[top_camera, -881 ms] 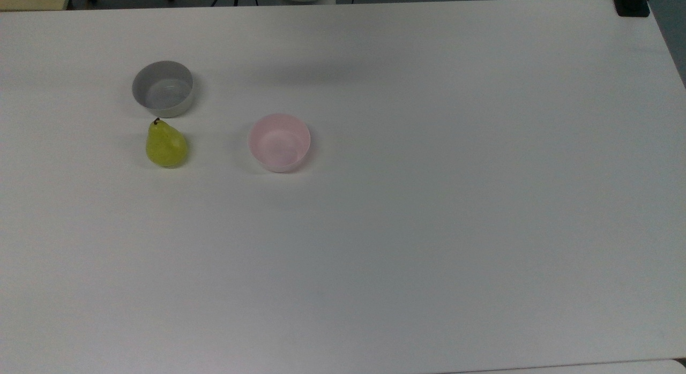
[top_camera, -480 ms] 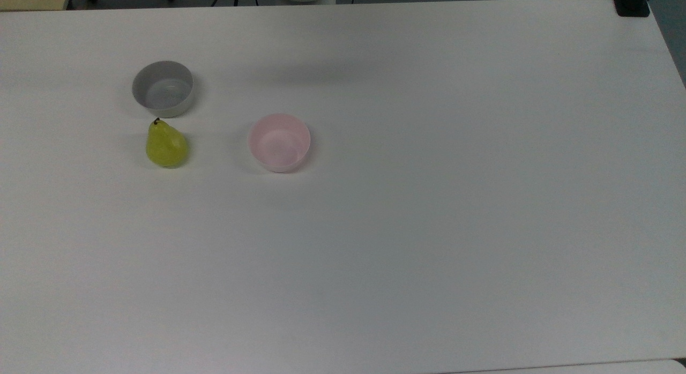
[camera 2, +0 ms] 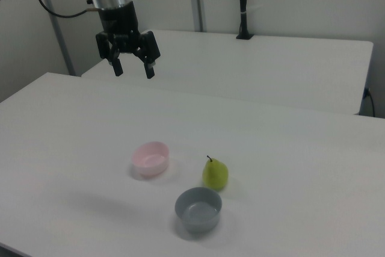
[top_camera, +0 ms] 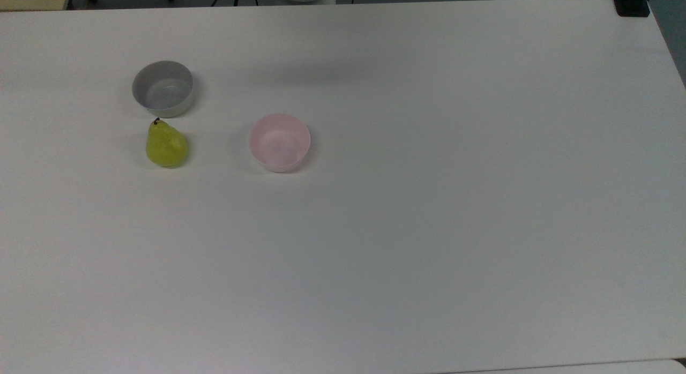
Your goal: Place the pear in the bowl
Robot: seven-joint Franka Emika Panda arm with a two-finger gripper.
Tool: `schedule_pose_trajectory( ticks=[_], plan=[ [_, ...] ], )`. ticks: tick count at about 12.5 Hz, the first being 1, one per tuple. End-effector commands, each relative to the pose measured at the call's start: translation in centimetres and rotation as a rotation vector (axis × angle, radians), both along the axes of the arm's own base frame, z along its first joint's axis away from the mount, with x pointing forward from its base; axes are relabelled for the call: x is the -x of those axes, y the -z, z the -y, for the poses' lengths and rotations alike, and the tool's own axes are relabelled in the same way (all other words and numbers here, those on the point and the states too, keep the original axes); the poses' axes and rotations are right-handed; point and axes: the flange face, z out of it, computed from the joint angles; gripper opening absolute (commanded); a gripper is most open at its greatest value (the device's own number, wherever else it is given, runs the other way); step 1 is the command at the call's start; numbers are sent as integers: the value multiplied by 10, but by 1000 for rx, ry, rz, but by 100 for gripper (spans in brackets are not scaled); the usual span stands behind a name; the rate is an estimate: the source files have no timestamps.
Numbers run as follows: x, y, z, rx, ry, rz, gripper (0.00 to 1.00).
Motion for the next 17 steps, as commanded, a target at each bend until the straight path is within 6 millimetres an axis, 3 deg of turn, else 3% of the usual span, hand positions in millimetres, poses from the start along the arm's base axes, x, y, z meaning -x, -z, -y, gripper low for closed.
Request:
schedule_pose_trajectory(
  ticks=[1, 11, 17],
  plan=[
    [5, 1, 2, -3, 12, 1, 100],
    [5, 1, 11, -2, 21, 3, 100],
    [8, 3, 48, -5, 16, 4, 100]
  ],
)
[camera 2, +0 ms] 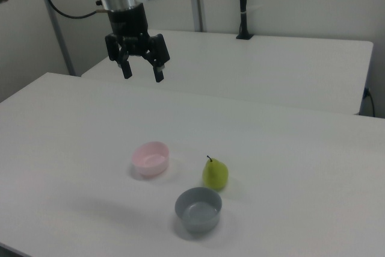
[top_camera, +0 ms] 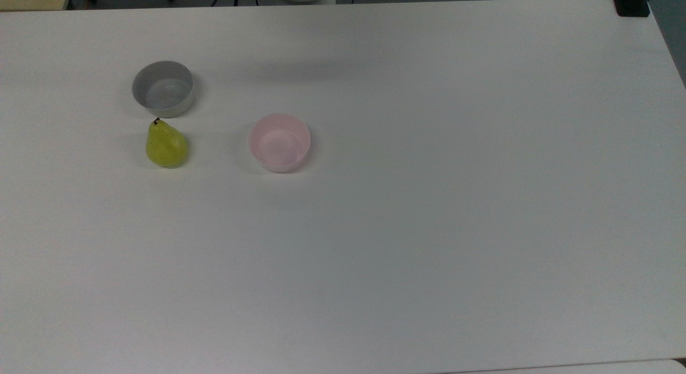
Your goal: Place the pear in the bowl
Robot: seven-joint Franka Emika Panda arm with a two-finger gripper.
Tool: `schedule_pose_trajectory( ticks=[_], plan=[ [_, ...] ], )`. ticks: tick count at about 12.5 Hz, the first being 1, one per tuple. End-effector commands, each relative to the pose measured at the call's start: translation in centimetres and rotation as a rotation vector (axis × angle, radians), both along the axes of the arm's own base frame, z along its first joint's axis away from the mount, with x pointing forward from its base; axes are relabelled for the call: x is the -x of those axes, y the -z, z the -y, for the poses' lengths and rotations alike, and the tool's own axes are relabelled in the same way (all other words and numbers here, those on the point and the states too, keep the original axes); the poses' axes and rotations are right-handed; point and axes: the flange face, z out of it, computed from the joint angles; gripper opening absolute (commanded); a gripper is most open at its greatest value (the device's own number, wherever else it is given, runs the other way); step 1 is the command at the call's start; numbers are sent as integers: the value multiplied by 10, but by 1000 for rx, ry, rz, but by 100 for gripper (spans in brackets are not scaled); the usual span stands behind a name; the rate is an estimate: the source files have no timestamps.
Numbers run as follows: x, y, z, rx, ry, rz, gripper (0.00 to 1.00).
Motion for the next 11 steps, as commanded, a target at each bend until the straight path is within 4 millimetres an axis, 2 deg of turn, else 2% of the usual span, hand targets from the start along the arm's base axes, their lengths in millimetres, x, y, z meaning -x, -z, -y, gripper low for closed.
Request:
schedule_pose_trajectory(
  ticks=[1, 3, 7, 11],
  plan=[
    [3, 5, 23, -5, -44, -1, 100],
    [4, 9, 43, -6, -32, 2, 100],
    [3, 29, 83, -13, -22, -23, 100],
    [-3, 77, 114, -5, -10, 0, 100]
  ],
)
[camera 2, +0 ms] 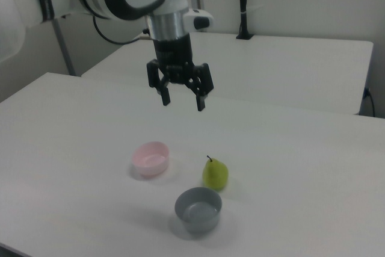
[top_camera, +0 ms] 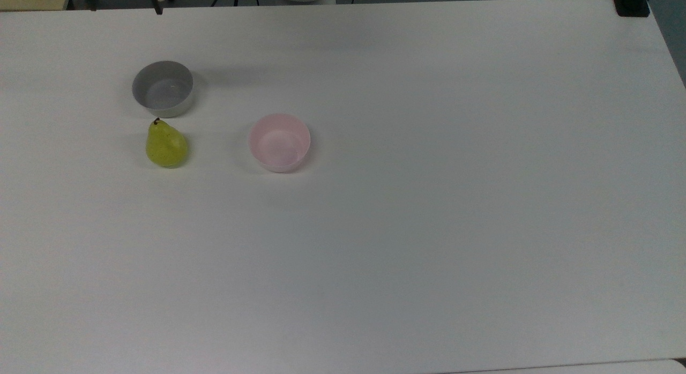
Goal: Place the pear in the bowl
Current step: 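Move the open gripper down over the yellow-green pear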
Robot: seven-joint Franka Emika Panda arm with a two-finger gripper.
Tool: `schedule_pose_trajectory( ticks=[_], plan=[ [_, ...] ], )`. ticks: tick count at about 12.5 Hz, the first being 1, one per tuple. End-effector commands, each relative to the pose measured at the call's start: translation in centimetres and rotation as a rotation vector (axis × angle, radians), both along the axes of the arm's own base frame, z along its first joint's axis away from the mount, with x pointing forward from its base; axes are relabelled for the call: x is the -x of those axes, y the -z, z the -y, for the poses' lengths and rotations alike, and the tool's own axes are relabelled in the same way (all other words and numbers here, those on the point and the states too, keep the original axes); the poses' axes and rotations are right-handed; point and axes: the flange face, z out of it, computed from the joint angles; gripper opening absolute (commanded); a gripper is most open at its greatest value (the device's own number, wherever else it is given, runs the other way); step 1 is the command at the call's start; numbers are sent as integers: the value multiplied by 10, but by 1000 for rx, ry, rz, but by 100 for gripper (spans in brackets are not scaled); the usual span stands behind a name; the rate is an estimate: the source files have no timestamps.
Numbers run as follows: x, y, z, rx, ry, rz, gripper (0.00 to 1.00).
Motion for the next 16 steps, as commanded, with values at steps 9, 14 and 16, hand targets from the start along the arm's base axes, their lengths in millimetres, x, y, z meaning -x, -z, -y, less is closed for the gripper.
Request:
schedule_pose_trajectory(
  ticks=[9, 14, 16],
  plan=[
    [-40, 172, 38, -13, 3, 3, 100],
    [-61, 216, 25, -19, 43, 17, 100],
    [-66, 233, 18, -32, 32, 4, 100]
  ],
)
